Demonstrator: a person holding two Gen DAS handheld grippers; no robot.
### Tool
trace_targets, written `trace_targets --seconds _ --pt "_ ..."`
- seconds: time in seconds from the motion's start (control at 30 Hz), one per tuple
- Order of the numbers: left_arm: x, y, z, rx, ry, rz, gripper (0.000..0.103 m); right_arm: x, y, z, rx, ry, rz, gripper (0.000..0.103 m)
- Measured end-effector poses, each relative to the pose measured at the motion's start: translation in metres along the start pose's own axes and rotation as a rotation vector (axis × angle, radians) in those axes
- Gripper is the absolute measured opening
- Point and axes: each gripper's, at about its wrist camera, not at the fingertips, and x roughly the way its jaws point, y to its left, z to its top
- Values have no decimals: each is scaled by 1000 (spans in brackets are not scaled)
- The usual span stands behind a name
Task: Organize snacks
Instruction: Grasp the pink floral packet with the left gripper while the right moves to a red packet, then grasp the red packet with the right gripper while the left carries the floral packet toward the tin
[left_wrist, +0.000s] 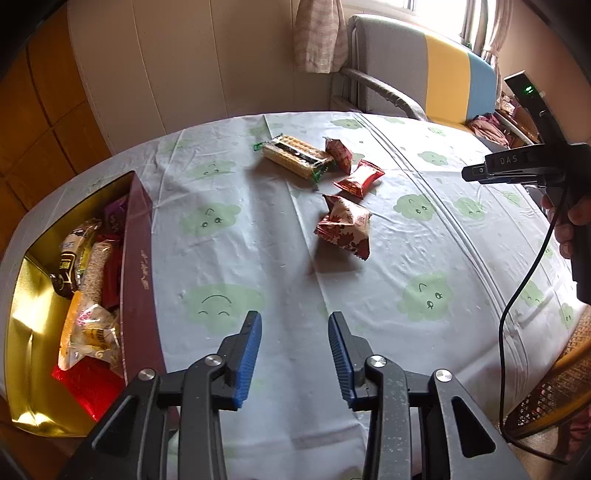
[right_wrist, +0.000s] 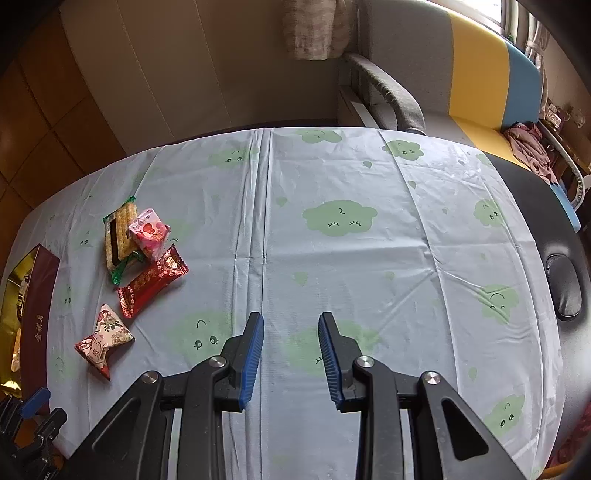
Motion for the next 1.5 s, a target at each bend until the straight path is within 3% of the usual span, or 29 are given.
trace_targets --seconds 0.23,0.37,0.63,0.73,0.8,0.97,1.07,1.17,1.37,1.5 --pt "7 -10 23 7 -9 -36 38 0 2 0 -7 3 18 31" --pt "19 -22 43 51 -15 -47 48 1 3 -1 -7 9 32 31" --pt "59 -41 73 119 33 -56 52 9 3 -3 14 48 78 32" --pt "81 -47 83 140 51 -47 51 10 6 -4 5 57 98 32" --pt "93 -44 84 129 86 -56 39 11 7 -6 13 62 131 32" --pt "82 -26 65 36 65 -120 35 22 23 -13 50 125 275 32" --pt "66 -17 42 4 57 -126 35 34 44 -10 74 149 319 40" --pt "55 -16 19 2 32 -107 35 47 63 -1 140 151 366 40" --pt "41 -9 -7 -12 28 -113 35 74 93 21 274 113 285 41" --pt "37 -4 -17 -19 20 -116 34 79 116 34 207 94 171 40"
